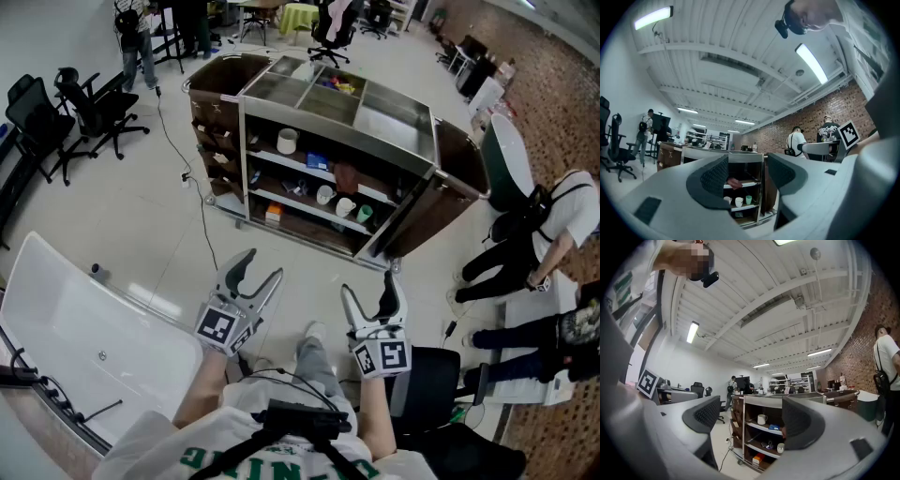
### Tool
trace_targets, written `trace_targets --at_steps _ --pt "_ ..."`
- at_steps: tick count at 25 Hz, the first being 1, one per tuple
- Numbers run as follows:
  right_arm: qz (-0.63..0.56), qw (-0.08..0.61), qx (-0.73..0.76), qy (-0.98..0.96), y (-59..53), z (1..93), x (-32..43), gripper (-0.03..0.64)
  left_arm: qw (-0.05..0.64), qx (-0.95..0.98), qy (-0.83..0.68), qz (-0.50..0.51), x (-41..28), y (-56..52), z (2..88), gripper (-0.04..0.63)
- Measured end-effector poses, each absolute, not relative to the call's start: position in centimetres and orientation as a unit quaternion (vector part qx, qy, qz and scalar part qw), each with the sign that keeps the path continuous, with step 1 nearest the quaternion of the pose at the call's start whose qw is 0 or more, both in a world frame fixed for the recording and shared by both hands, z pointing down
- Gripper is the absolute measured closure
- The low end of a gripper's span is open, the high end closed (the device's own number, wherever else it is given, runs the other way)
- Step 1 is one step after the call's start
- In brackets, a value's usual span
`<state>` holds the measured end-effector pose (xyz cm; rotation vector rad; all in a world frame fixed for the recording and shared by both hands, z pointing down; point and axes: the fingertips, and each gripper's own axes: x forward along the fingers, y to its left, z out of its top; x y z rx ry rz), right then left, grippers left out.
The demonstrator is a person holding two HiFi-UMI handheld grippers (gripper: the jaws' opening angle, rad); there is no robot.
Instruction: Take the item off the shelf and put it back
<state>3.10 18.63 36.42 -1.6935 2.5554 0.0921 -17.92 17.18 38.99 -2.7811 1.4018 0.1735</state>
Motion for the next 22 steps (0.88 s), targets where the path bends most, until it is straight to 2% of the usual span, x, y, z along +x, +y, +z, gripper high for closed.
trace_targets --at_steps 9,16,22 --pt "0.011 0.063 -0.538 0.841 8.6 38.1 7.0 0.19 0.012 -0.88 0.473 0.044 -14.8 9.1 39.8 0.342" --pt "0.008 0.087 -0.525 0.847 0.1 38.0 12.6 0.196 0.04 -0.879 0.473 0.052 -8.1 0.8 38.0 0.342" --pt "0.015 0.078 -0.524 0.848 -4.3 38.1 16.9 0.199 0.034 -0.88 0.473 0.043 -3.2 -4.1 39.1 0.342"
